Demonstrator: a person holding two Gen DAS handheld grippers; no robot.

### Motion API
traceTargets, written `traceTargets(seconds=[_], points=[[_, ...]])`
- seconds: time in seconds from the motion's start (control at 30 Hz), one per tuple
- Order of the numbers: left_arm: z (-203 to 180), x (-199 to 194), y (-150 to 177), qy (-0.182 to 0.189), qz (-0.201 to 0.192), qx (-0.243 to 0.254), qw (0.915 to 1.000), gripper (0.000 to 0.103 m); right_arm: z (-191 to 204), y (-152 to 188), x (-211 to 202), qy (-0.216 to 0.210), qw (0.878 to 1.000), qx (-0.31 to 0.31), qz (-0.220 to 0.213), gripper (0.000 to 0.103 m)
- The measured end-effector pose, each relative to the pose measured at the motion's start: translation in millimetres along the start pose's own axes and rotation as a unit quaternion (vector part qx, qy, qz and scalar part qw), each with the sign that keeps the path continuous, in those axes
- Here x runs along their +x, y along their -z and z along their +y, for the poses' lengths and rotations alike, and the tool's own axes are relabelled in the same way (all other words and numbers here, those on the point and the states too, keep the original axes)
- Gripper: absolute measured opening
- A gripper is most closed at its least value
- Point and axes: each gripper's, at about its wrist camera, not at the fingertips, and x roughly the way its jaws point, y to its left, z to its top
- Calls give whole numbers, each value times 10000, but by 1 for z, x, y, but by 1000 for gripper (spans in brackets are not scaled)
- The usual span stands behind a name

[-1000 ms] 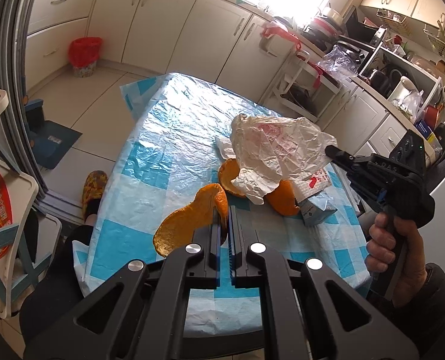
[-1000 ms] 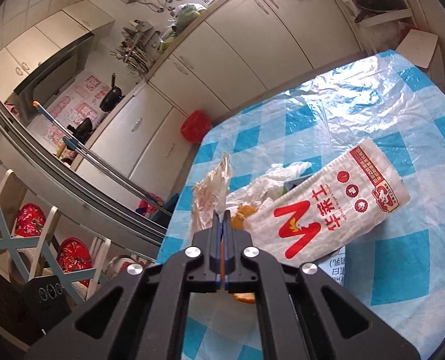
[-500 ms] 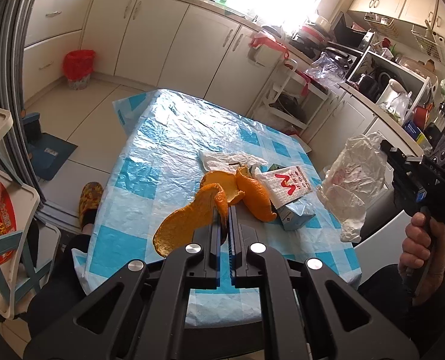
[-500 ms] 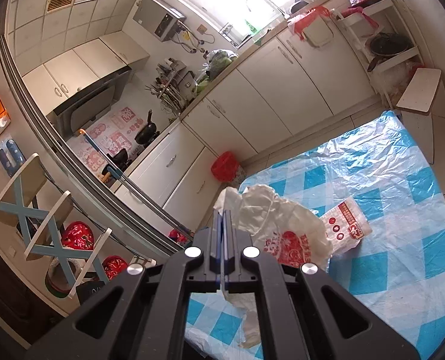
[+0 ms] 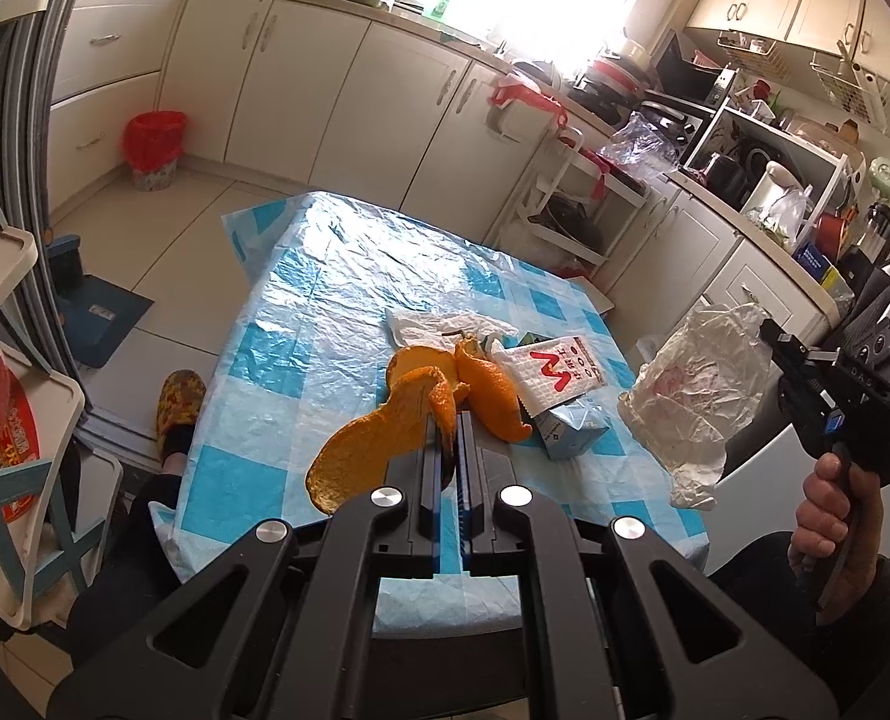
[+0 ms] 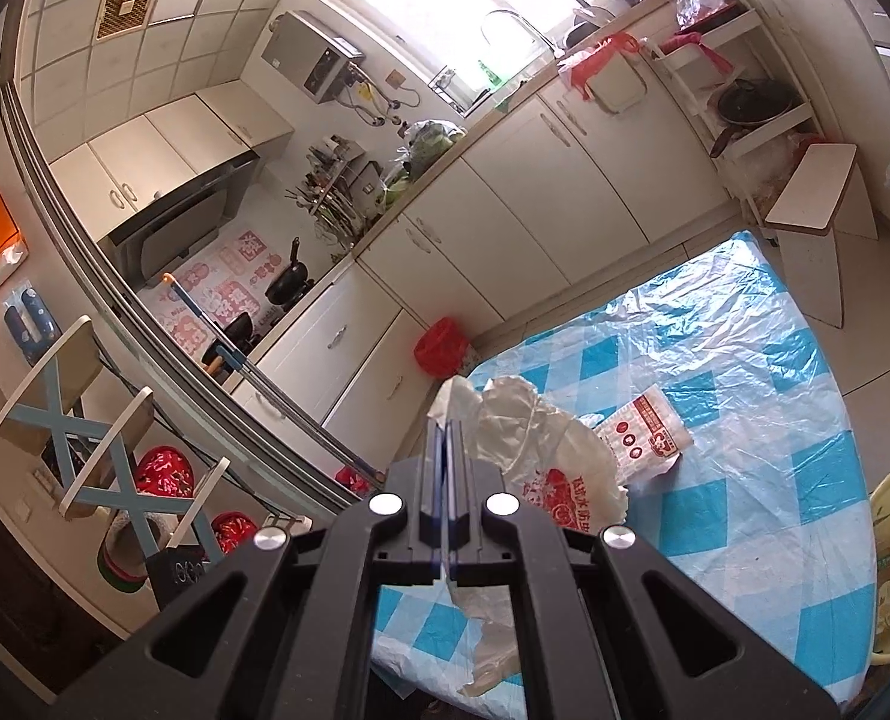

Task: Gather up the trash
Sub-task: 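Lift the plastic bag with the right tool while the left tool lifts the orange peel, then drop the orange peel and plastic bag into the yellow bucket with both tools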

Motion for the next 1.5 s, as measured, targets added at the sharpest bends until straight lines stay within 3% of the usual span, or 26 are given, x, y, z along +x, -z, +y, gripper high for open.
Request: traceTargets(seconds=[0.33, 0.63, 1.13, 1.5], points=[[0, -7, 1, 45, -34, -47, 10000, 4, -3, 8, 2, 22, 9999, 84, 116, 2], [-35, -11, -4, 275, -71, 258, 9993, 4, -8, 1, -30, -27, 9999, 97, -84, 2], [-142, 14, 6, 684, 209, 1177, 9905, 4, -70, -7, -105, 474, 9955, 520, -638, 2], [-249, 81, 23, 1491, 849, 1556, 9728, 4, -125, -12, -153, 1102, 9854, 936, -902, 2]])
